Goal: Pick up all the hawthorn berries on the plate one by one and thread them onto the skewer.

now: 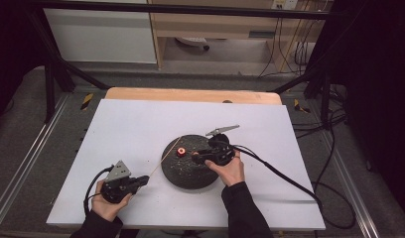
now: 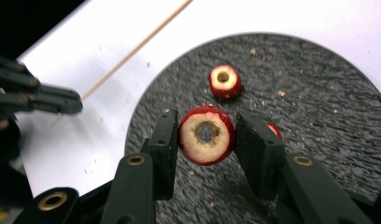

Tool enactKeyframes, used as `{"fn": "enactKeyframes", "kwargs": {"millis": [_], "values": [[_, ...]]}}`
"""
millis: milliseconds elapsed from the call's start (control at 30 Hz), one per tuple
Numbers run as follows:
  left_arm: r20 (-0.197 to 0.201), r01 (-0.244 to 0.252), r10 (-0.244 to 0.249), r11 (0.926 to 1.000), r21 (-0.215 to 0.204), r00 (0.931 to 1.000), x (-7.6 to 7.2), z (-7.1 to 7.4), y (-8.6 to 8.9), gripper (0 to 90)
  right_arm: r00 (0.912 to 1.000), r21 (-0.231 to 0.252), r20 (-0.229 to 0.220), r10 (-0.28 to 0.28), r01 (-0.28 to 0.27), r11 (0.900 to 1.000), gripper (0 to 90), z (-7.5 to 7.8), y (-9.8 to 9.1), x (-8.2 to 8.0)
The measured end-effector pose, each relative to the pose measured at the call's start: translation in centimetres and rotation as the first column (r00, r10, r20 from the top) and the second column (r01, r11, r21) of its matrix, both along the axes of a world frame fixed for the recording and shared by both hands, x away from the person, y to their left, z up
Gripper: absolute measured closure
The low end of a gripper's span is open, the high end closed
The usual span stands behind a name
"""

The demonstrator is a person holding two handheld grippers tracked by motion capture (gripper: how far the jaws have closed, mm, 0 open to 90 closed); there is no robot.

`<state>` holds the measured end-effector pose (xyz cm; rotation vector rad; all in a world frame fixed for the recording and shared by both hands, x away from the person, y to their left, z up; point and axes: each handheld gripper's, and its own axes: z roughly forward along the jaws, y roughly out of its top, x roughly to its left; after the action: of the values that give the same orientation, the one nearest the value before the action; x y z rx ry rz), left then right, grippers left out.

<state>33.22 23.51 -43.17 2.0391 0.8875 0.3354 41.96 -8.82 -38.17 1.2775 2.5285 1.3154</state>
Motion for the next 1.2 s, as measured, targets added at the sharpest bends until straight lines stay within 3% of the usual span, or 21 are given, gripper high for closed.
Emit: {"fn": "enactKeyframes", "kwargs": {"millis": [33,67,100,133,267,300,467,500,533,567,633,733,767,800,1000,1033,1100,1200], "values": [[0.001,0.0,0.0,1.0,0.0,1.0,0.0,0.0,0.0,88.2,1.0,0.0,0.0,0.0,0.0,1.0,60.8,0.0,0.0,0.0],[0.001,0.0,0.0,1.0,-0.001,1.0,0.0,0.0,-0.1,88.2,0.9998,0.044,0.005,-0.02,0.02,0.9988,60.8,-0.1,-0.2,-0.2],[0.001,0.0,0.0,1.0,-0.001,1.0,0.0,0.0,-0.1,88.2,0.9998,0.044,0.005,-0.02,0.02,0.9988,60.8,-0.1,-0.2,-0.2],[0.001,0.0,0.0,1.0,-0.001,1.0,-0.1,0.0,-0.1,88.2,0.9991,0.082,0.015,-0.041,0.039,0.9958,60.8,-0.2,-0.5,-0.4],[0.001,-0.004,0.004,1.0,-0.006,1.0,-0.1,-0.1,-0.2,88.1,0.9974,0.14,0.027,-0.067,0.062,0.9882,60.8,-0.4,-0.7,-0.7],[0.001,-0.004,0.004,1.0,-0.006,1.0,-0.1,-0.1,-0.2,88.1,0.9962,0.172,0.034,-0.08,0.073,0.9824,60.8,-0.6,-0.8,-0.9],[0.001,-0.007,0.007,0.9999,-0.014,1.0,-0.2,-0.1,-0.4,88.1,0.9922,0.231,0.049,-0.115,0.101,0.9676,60.8,-1.1,-0.9,-1.2],[0.001,-0.008,0.008,0.9998,-0.016,1.0,-0.2,-0.1,-0.4,88.1,0.9906,0.25,0.047,-0.128,0.113,0.9617,60.8,-1.2,-0.9,-1.3],[0.001,-0.01,0.01,0.9998,-0.018,1.0,-0.2,-0.1,-0.4,88.1,0.9872,0.285,0.054,-0.15,0.129,0.9497,60.8,-1.4,-1.0,-1.5],[0.001,-0.012,0.013,0.9997,-0.021,0.9999,-0.2,-0.1,-0.4,88.1,0.9872,0.285,0.054,-0.15,0.129,0.9497,60.8,-1.4,-1.0,-1.5],[-0.001,-0.014,0.014,0.9997,-0.023,0.9999,-0.3,-0.2,-0.5,88.1,0.984,0.31,0.058,-0.168,0.142,0.9401,60.8,-1.7,-1.0,-1.6],[0.0,-0.014,0.014,0.9996,-0.026,0.9999,-0.3,-0.2,-0.7,88.1,0.9786,0.352,0.074,-0.192,0.155,0.9231,60.8,-2.0,-0.9,-1.8],[0.001,-0.015,0.015,0.9996,-0.026,0.9999,-0.4,-0.2,-0.7,88.1,0.9751,0.375,0.077,-0.208,0.165,0.9121,60.9,-2.2,-0.8,-1.9],[0.002,-0.017,0.017,0.9995,-0.027,0.9999,-0.4,-0.2,-0.8,88.1,0.9751,0.375,0.077,-0.208,0.165,0.9121,60.9,-2.2,-0.8,-1.9],[0.005,-0.024,0.024,0.9991,-0.035,0.9997,-0.6,-0.3,-1.0,88.1,0.9613,0.438,0.103,-0.256,0.187,0.8794,60.9,-2.3,-0.6,-2.1],[0.004,-0.024,0.024,0.999,-0.037,0.9997,-0.6,-0.3,-1.1,88.1,0.956,0.462,0.106,-0.274,0.196,0.865,60.9,-2.3,-0.4,-2.1],[0.007,-0.028,0.028,0.9988,-0.041,0.9996,-0.6,-0.3,-1.1,88.1,0.9535,0.469,0.107,-0.282,0.201,0.8597,61.0,-2.4,-0.4,-2.1],[0.01,-0.029,0.029,0.9986,-0.044,0.9995,-0.7,-0.3,-1.3,88.1,0.9444,0.502,0.108,-0.311,0.218,0.8368,61.0,-2.4,-0.2,-2.0]]}}
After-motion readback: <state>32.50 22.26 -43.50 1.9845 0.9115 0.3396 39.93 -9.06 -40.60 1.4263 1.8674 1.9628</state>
